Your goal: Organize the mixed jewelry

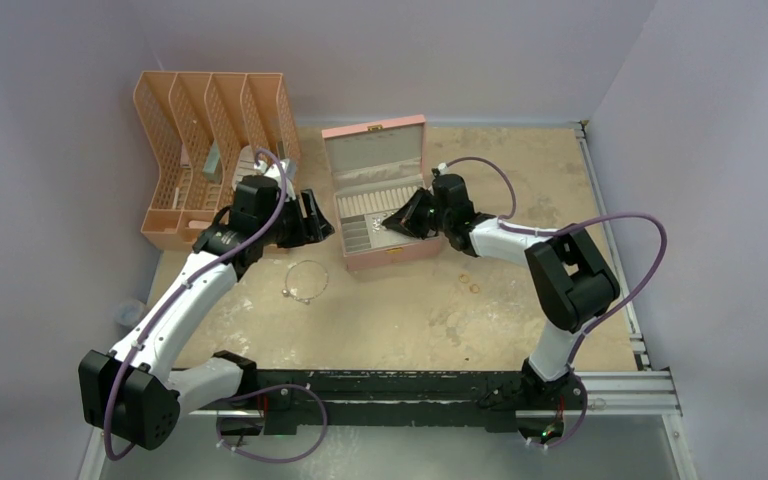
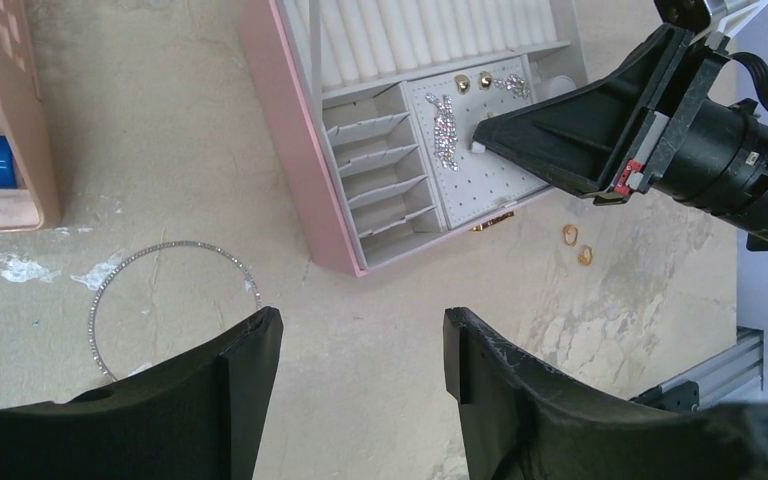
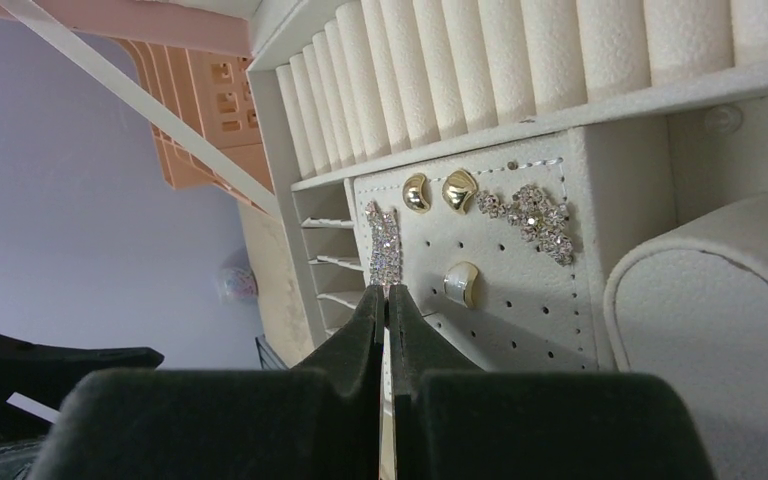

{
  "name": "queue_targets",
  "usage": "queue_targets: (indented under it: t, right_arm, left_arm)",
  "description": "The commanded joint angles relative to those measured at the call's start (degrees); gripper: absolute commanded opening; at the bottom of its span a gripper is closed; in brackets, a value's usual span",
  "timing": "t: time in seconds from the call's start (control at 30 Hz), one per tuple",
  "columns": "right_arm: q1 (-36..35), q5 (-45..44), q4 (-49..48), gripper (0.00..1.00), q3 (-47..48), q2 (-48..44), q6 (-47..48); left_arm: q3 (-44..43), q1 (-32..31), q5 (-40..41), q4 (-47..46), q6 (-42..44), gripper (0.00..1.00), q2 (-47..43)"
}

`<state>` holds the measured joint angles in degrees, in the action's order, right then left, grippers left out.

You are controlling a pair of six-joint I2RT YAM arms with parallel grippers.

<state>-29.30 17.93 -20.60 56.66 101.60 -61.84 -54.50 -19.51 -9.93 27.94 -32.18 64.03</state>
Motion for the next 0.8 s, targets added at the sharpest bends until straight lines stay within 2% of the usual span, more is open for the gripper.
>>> queue_targets:
  t: [0.0,0.27,0.77]
  right_arm:
    - [-0.33,-0.63,-2.45,0.0,2.22,-0.51,0.88]
    - [-0.33,-1.44,-5.82,0.0,1.0,-1.14,0.58]
    - [-0.38,-1.14,-5.4,0.0,-0.1,0.32,0.59]
  left_arm:
    - [-0.07,0.52,1.47,-1.15,1.16,0.6,-0.63]
    - [0.02,0.61,1.78,-1.31,1.07,0.6,-0.5]
    - [0.13,0.96,1.1,-1.53,0.98,0.6,-0.08]
